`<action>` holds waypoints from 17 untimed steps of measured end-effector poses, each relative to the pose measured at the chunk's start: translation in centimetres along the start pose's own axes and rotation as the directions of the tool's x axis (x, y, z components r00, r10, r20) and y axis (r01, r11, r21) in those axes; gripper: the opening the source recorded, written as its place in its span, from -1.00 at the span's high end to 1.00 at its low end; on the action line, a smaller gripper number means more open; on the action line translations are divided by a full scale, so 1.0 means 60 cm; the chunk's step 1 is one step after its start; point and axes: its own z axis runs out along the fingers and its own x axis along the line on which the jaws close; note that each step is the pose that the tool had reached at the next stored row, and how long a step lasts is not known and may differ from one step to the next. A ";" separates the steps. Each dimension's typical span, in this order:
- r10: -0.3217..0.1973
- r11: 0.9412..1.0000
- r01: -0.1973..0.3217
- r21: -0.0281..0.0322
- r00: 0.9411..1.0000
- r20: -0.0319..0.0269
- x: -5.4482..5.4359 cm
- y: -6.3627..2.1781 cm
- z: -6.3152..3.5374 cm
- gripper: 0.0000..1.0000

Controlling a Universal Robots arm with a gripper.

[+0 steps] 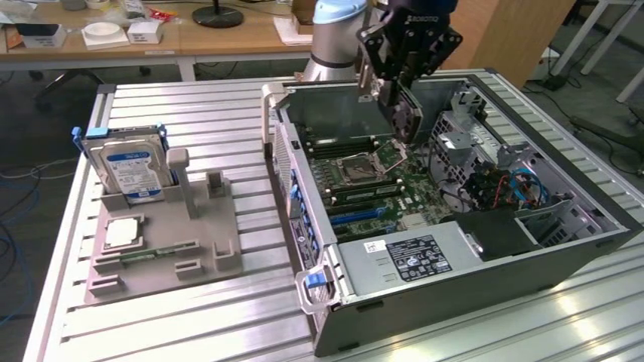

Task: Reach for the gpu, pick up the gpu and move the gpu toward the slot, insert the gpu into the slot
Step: 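Pick up the gpu and move the gpu toward the slot, then insert the gpu into the slot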

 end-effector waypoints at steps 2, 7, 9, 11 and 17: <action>0.000 1.000 0.000 0.000 1.000 0.000 -0.014 0.000 0.000 0.47; 0.000 1.000 0.000 0.000 1.000 0.000 -0.049 0.000 0.001 0.47; 0.000 1.000 0.000 0.000 1.000 0.000 -0.064 -0.001 0.002 0.47; 0.000 1.000 0.000 0.000 1.000 0.000 -0.078 -0.001 0.002 0.47; -0.026 1.000 0.026 0.000 1.000 0.000 -0.084 -0.001 0.003 0.47</action>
